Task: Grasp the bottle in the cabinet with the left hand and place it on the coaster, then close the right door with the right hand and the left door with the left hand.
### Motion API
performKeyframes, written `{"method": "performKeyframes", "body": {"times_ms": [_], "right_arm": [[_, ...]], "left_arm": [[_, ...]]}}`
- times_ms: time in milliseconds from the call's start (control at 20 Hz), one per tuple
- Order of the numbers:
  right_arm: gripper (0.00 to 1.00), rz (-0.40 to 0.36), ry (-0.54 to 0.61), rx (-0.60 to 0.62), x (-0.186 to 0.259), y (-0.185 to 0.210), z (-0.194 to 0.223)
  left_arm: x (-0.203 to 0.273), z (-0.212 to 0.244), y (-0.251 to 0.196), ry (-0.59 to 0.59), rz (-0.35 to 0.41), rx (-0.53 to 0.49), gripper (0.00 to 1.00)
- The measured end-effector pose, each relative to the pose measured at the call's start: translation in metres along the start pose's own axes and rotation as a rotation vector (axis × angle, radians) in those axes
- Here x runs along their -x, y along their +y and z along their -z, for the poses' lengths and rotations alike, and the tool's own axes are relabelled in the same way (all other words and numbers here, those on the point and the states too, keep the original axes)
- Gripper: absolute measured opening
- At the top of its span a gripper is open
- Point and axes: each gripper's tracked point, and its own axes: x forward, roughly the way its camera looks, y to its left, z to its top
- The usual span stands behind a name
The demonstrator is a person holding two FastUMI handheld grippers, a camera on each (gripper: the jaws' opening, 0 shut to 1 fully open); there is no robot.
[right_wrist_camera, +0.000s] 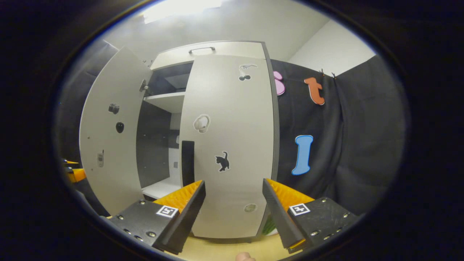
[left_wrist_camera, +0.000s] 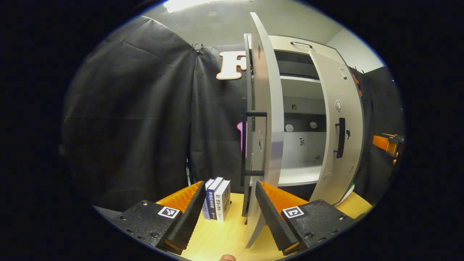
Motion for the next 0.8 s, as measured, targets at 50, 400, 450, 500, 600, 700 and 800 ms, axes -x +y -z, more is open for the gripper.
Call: {"method": "performKeyframes", "body": {"times_ms": [50, 400, 450, 500, 600, 700, 800], "right_arm": [[0.96, -0.003, 0.002, 0.001, 0.000, 0.001, 0.001], [0.96, -0.011, 0.002, 0.010, 0.002, 0.001, 0.002], [0.95, -0.010, 0.003, 0.011, 0.001, 0.000, 0.003], [0.96, -0.009, 0.004, 0.011, 0.002, 0.000, 0.003], [0.96, -0.005, 0.002, 0.009, 0.003, -0.002, 0.002], [0.96, -0.001, -0.002, 0.007, 0.003, -0.005, 0.001], [0.95, 0.002, -0.005, 0.004, 0.003, -0.006, -0.001]], "left_arm": [[0.000, 0.001, -0.005, 0.000, 0.009, 0.001, 0.88], [-0.005, 0.002, -0.039, -0.003, 0.084, -0.001, 0.87], [-0.005, 0.001, -0.044, -0.002, 0.095, 0.000, 0.88], [-0.006, 0.001, -0.050, -0.003, 0.108, -0.002, 0.88], [-0.008, 0.001, -0.059, -0.004, 0.128, -0.005, 0.85], [-0.010, 0.001, -0.071, -0.001, 0.152, -0.004, 0.88], [-0.013, 0.000, -0.084, -0.004, 0.181, 0.004, 0.88]]}}
